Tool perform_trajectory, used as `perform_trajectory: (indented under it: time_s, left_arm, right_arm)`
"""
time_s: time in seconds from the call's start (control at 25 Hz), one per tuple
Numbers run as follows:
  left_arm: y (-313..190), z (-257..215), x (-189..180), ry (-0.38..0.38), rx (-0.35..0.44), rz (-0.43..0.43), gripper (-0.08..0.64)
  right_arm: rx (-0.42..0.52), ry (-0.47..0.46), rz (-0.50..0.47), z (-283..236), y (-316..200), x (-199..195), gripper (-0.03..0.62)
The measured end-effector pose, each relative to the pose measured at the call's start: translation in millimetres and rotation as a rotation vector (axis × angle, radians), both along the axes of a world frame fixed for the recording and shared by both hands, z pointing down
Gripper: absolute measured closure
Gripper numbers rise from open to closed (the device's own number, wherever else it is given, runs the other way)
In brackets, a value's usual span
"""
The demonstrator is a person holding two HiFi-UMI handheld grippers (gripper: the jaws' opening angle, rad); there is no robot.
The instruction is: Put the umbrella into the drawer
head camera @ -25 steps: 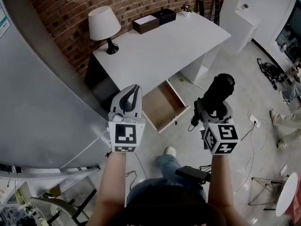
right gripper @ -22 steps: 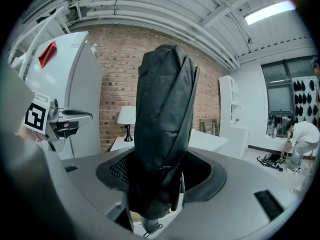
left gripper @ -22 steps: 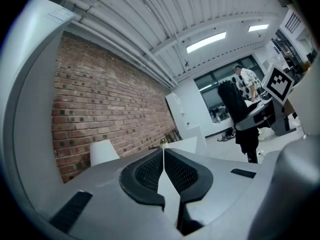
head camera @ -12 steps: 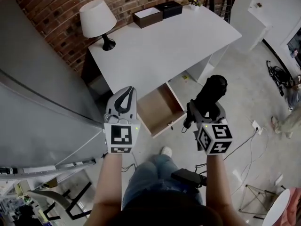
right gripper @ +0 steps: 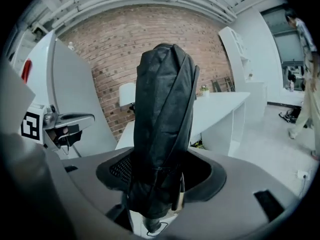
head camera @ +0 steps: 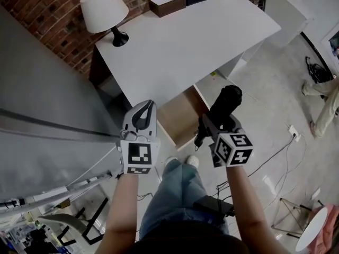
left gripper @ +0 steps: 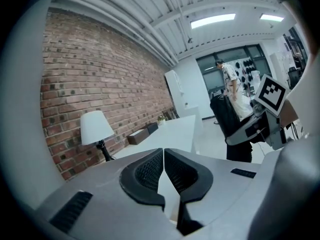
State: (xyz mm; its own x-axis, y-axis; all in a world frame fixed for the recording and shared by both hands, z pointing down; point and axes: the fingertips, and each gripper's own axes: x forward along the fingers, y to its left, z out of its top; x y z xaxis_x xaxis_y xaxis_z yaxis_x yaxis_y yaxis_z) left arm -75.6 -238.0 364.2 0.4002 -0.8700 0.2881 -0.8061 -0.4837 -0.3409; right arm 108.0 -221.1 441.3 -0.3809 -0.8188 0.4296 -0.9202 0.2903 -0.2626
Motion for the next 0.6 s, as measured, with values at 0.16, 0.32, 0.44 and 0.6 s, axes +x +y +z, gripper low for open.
perform_trajectory:
  time_s: [0.16, 0.32, 0.44, 0.6]
  left_arm:
    - [-10.3, 16.1, -4.5, -0.005, -0.028, 0.025, 0.557]
    - [-22.3, 30.4, -10.7, -0.003, -0.047, 0.031, 0.557]
    - [-33.1, 40.1, -11.0, 0.000, -0.058, 0.040, 0.557]
    - [-43.0, 51.7, -14.2, -0.009, -0.068, 0.052, 0.557]
  right_arm:
    - [-0.068, -0.063, 0.048, 35.3, -13.1, -12.7, 0.333]
    - [-0.118, -0.069, 0.051, 66.1, -27.0, -27.1, 0.333]
    - [-0.149, -0.067, 0.053, 87.5, -38.9, -34.3, 0.333]
    - [-0.202, -0.105, 0.074, 118.5, -52.9, -43.9, 0.333]
